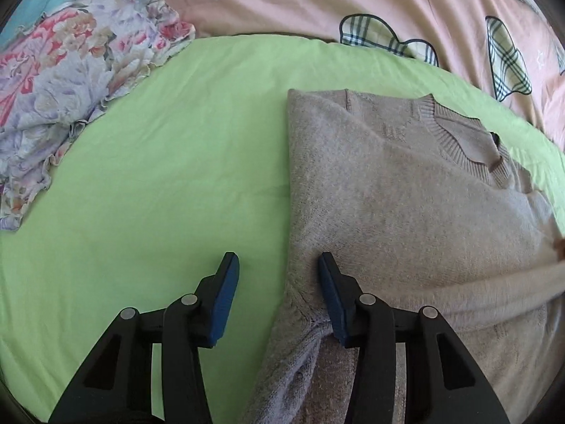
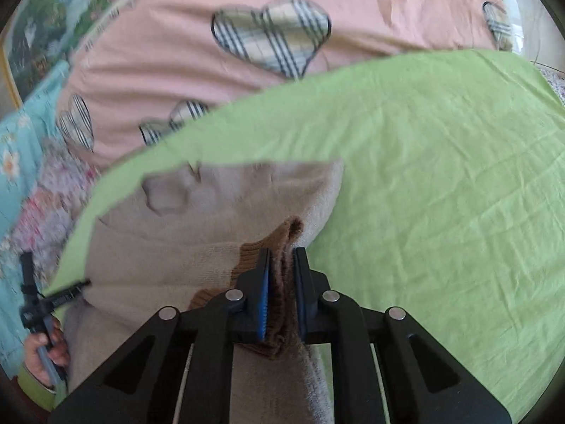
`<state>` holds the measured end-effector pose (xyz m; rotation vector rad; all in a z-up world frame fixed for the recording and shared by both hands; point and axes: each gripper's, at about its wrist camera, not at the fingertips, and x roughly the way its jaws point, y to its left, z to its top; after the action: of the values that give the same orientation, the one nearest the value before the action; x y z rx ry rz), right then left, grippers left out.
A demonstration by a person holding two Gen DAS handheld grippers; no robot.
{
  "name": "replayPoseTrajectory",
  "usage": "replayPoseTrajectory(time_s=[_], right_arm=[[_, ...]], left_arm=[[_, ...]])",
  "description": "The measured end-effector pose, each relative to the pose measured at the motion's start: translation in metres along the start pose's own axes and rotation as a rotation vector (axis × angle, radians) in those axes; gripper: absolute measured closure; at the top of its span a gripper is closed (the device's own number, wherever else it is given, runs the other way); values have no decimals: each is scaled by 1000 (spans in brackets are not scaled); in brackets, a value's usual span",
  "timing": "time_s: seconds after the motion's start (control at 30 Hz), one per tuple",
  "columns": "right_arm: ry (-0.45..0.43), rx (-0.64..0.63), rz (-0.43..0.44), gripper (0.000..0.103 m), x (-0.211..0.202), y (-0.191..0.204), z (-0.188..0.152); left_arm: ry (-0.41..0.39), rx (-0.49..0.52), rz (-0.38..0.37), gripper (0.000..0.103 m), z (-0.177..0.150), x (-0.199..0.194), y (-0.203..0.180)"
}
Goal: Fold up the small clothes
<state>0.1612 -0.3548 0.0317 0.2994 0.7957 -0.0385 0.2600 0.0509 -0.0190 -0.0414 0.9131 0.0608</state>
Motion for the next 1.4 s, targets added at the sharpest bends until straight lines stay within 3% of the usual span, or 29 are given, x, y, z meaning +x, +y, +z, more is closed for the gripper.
replayPoseTrajectory(time_s=[0.1,0.13,0.23,0.27,0.37,0.63,1.03,1.27,1.4], right_arm=[[59,51,-24,76,5,-12,-10],[52,75,-18,69,-1,-14,-12],[-4,81,10,66,-36,-14,-21],[-22,77,16,60,-49,-12,-26],[-64,61,58,46,-88,-5,-47],[-22,70,133,45,-122,3,-105],[14,52,189,44,-164,-4,-165],[82,63,239,44,-181,-24,-204],[113,96,311,44,-182,-33,-225]], left_arm=[[0,1,10,55,-5,-6,3],[-1,3,4,55,-7,-10,5],[-8,0,13,55,-21,-30,13],[-6,-8,21,55,-27,-37,17],[12,-30,-36,56,-52,-61,32],[47,-6,-173,56,-131,-116,38],[80,-51,-273,47,-206,-154,71],[99,-13,-361,41,-254,-179,75],[118,11,-414,41,-280,-185,70]])
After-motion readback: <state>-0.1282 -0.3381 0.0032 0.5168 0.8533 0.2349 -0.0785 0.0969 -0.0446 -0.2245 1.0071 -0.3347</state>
